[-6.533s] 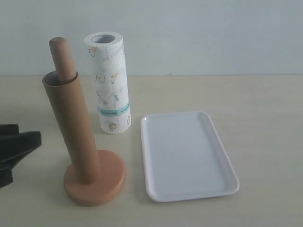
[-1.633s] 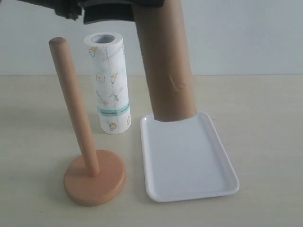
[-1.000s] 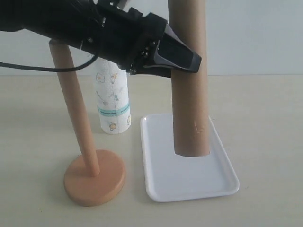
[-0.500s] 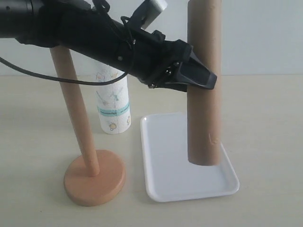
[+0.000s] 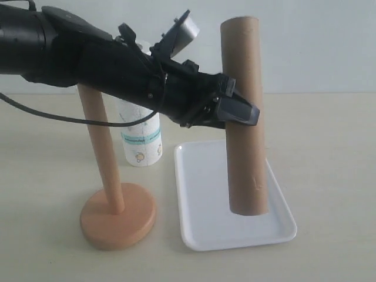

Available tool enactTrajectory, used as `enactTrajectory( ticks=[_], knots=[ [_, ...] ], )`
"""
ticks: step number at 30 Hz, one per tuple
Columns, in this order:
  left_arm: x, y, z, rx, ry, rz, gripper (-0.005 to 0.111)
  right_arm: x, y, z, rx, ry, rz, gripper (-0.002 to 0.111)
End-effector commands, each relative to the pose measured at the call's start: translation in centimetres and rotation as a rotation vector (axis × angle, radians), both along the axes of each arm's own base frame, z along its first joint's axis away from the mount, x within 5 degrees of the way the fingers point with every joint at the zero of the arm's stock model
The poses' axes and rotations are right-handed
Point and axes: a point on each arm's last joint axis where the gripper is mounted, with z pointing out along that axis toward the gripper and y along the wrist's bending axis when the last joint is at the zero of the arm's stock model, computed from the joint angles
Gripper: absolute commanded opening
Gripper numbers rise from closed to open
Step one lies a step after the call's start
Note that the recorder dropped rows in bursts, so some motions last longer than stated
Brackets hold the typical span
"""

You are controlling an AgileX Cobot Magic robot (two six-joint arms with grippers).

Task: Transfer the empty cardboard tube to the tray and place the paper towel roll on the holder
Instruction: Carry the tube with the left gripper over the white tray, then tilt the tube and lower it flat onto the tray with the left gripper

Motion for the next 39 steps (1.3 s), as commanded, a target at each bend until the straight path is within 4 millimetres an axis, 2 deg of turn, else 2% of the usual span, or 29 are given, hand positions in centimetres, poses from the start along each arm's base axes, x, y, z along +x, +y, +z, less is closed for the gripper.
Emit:
enactTrajectory(
  ticks=[1,8,17,25,29,32,39],
  knots=[
    [0.0,0.0,0.2,0.007,-0.02,-0.001,0.004,0.0,0.0,0.1,-0.001,-0.009,-0.003,0.003],
    [-0.4,0.2,1.5,-0.008,-0.051,-0.014,0.004,0.0,0.0,0.1,-0.001,-0.009,-0.003,0.003],
    [-2.5,1.4,6.3,-0.071,-0.131,-0.024,0.004,0.0,0.0,0.1,-0.001,-0.009,-0.003,0.003],
    [-4.2,2.4,8.8,-0.085,-0.146,-0.047,0.004,0.0,0.0,0.1,-0.001,-0.009,-0.003,0.003],
    [-4.3,2.8,8.1,0.023,-0.101,-0.04,0.004,0.0,0.0,0.1,-0.001,-0.009,-0.003,0.003],
    [-4.1,2.5,7.6,0.018,-0.057,-0.04,0.004,0.0,0.0,0.1,-0.001,-0.009,-0.003,0.003],
    [-4.7,-0.8,5.8,-0.024,-0.023,-0.076,0.004,0.0,0.0,0.1,-0.001,-0.009,-0.003,0.003]
  ],
)
